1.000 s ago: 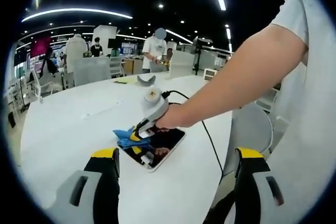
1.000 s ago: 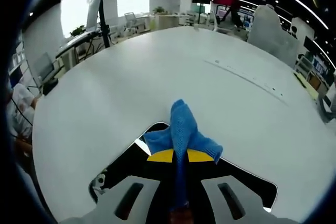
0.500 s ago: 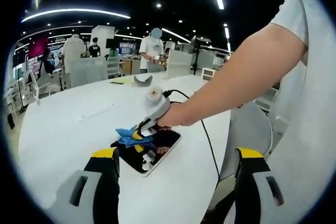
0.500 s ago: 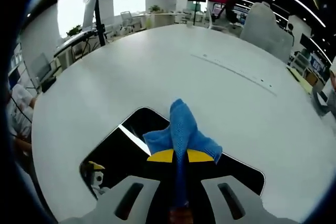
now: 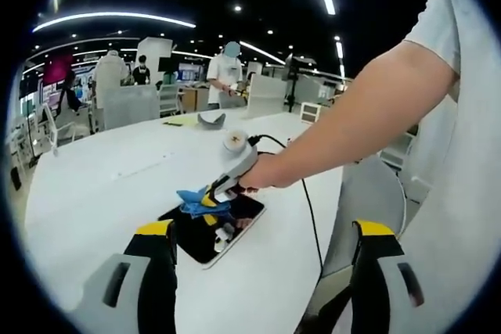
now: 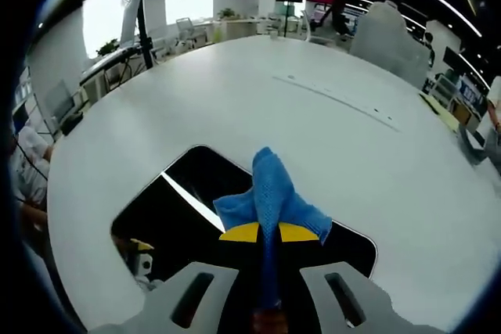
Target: Wipe the mirror surface with the cleaning cloth until all visible marks leave the cleaned area.
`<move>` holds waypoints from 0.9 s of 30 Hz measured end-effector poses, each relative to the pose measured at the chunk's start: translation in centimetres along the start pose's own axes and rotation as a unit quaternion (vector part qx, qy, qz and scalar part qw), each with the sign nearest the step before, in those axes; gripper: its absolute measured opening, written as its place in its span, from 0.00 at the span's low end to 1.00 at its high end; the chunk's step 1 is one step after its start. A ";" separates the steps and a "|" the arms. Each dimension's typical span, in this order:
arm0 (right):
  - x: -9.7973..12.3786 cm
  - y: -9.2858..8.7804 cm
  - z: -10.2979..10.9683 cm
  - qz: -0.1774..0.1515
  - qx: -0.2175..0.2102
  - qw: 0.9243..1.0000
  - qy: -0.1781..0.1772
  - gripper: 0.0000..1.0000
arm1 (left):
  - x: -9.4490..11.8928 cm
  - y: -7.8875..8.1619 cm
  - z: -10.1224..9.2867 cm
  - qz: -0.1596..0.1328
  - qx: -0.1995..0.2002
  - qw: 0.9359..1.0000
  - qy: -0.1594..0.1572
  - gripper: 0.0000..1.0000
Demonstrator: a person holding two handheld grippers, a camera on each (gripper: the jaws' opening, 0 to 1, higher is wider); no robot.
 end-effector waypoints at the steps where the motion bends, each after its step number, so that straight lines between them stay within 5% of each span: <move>1: 0.2 -0.2 -0.2 0.000 -0.001 1.000 -0.001 0.02 | -0.2 0.0 -0.2 0.002 0.000 1.000 -0.001 0.93; 27: 3.3 -3.4 -3.3 -0.003 -0.017 1.000 -0.017 0.02 | -0.7 0.4 -1.4 0.007 -0.007 1.000 0.024 0.93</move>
Point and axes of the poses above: the point that each gripper's makers call its tool centre point, and the gripper's own axes: x roughly backward along the fingers, z roughly to its left, y roughly out of its top, the point moved 2 cm from there along x, roughly backward along the fingers, and after that the axes turned 8 degrees about y, right-handed, at the moved point
